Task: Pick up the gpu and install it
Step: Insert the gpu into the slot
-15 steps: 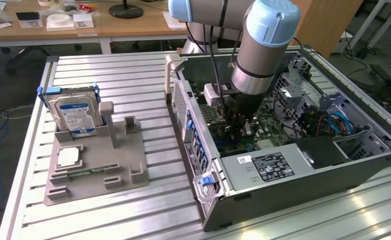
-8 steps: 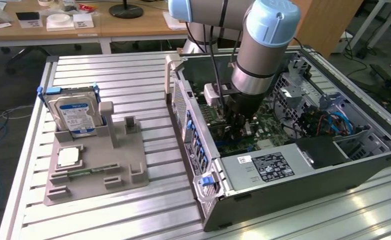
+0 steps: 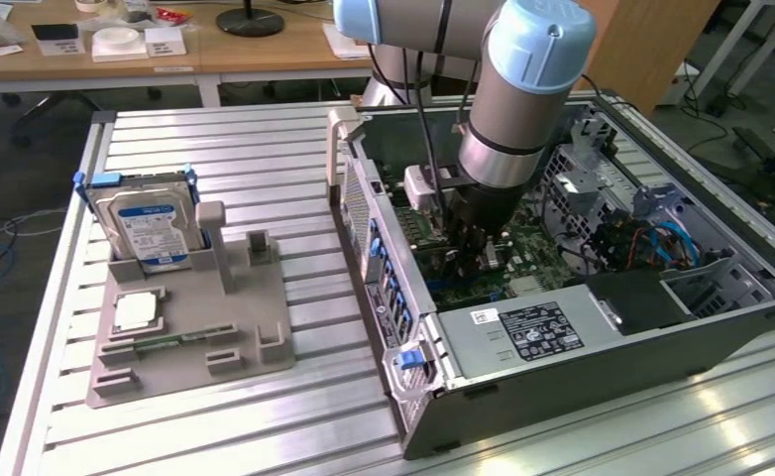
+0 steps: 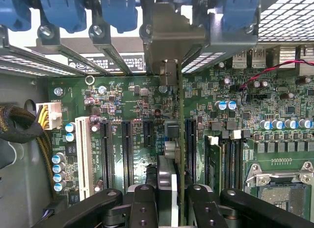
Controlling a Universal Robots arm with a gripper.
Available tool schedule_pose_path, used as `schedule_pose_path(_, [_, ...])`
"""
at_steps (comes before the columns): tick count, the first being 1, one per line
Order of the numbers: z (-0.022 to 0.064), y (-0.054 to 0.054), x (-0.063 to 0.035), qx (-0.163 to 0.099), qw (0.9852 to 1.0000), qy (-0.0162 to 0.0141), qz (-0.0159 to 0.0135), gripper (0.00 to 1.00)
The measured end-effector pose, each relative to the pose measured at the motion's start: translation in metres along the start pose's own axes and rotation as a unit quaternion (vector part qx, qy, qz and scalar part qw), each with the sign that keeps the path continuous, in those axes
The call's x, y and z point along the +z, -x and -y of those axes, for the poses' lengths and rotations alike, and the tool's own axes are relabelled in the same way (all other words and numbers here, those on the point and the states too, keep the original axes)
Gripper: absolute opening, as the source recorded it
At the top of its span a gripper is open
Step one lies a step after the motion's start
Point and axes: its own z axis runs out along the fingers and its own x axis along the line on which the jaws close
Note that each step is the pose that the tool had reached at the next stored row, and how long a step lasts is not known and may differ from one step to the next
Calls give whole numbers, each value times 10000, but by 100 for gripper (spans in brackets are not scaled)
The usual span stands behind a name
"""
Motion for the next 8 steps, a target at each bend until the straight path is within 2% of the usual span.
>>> schedule_pose_path(8, [1, 2, -57, 0, 10000, 0, 0, 28])
